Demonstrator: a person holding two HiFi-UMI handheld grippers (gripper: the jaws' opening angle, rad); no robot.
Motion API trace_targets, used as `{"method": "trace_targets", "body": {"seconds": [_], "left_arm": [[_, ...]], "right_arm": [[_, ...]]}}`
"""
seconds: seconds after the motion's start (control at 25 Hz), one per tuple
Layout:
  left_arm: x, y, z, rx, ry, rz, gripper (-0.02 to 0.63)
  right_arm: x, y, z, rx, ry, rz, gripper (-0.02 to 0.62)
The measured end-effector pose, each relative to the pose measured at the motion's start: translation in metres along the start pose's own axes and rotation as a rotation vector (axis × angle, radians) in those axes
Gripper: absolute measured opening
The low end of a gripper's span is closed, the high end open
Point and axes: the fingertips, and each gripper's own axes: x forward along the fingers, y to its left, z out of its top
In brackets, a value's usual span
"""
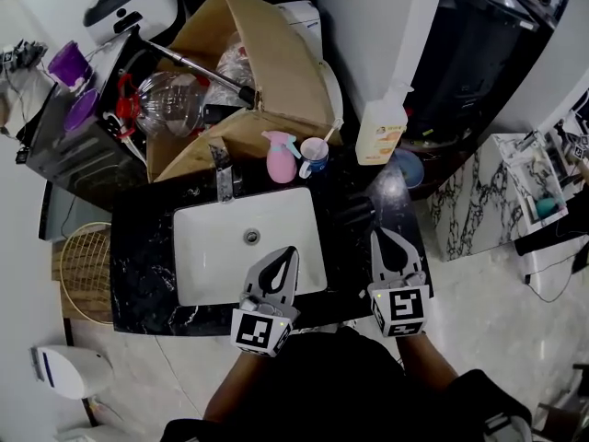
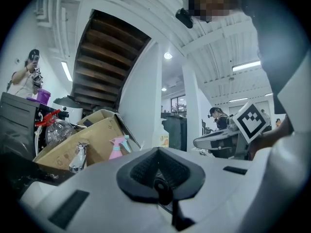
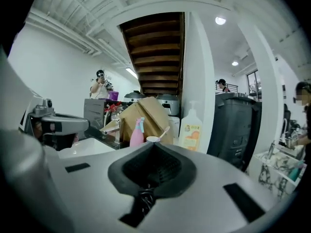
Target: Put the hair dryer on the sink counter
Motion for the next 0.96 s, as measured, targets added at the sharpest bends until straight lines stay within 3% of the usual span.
{"method": "trace_targets", "body": {"seconds": [0.36, 0.96], "left_arm": [[0.007, -0.001, 0.008, 0.018, -0.020, 0.028, -0.003], [0.015, -0.009, 0.020, 0.072, -0.022, 0.019, -0.003]], "right_arm": [[-0.006, -0.010, 0.026, -0.043, -0.096, 0.005, -0.003], [-0.002, -0.029, 0.036, -0.042, -0.122, -0.030, -0.002]]}}
